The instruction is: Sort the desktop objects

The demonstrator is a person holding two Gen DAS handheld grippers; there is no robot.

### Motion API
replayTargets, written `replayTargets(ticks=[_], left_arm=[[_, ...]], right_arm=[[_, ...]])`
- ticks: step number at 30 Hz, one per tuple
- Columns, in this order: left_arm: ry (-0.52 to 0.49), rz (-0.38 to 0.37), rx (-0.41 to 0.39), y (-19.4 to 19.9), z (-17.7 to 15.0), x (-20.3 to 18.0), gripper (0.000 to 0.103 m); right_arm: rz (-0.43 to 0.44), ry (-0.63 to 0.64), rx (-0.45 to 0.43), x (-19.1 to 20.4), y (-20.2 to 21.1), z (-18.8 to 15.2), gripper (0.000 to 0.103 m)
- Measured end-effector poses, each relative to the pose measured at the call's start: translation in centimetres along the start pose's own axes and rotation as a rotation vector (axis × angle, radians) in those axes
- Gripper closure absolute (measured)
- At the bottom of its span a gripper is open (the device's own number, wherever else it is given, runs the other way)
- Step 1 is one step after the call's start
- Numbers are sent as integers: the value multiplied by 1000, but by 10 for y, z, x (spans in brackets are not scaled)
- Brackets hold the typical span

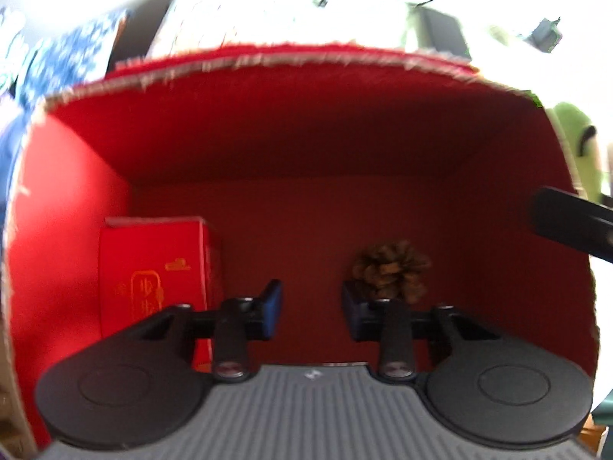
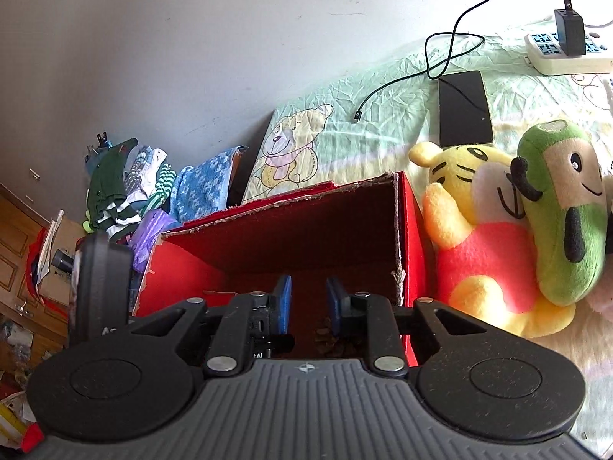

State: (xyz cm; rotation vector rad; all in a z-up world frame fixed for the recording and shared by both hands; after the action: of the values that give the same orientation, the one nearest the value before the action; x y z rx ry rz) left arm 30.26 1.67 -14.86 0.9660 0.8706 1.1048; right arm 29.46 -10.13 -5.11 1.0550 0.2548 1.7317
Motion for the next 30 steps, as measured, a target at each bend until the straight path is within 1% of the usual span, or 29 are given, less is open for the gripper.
replayTargets(ticks=[2, 6, 10, 14, 18, 21, 25, 28, 30], left_arm=[[-17, 45, 30, -7, -3, -1, 84], [-54, 87, 48, -14, 2, -12, 85], [-70, 46, 46, -13, 4, -24, 85], [-93, 29, 47, -16, 4, -38, 85], [-115, 17, 40, -15, 3, -43, 85], [-130, -6, 44, -16, 2, -47, 85], [-159, -68, 30, -14, 0, -53, 85], [-210, -117, 23, -12, -2, -57, 85], [-218, -143, 25, -11, -3, -59, 85]], right_arm=[[2, 2, -2, 0, 1, 0, 80], [23, -7, -5, -1, 2, -1, 80], [25, -11, -11, -4, 6, -3, 80], [5, -8, -12, -9, 9, -4, 79], [-13, -15, -1, -16, 10, -7, 79], [-13, -20, 7, -17, 9, -10, 80], [-17, -9, 8, -16, 10, -10, 80], [-19, -13, 9, -16, 10, -10, 80], [-22, -12, 10, -16, 10, -10, 80]])
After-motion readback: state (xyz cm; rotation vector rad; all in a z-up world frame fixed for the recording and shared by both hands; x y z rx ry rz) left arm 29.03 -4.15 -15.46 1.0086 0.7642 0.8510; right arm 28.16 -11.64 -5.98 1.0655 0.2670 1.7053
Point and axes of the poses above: each gripper's, at about its wrist camera, not at the fingertips, and y roughly against the way its jaws point, x to its left, z to its top, the point moved 10 cm from there along -y, roughly the way its jaws point, and after that the axes turned 5 degrees about -x, right-handed, at the moved point
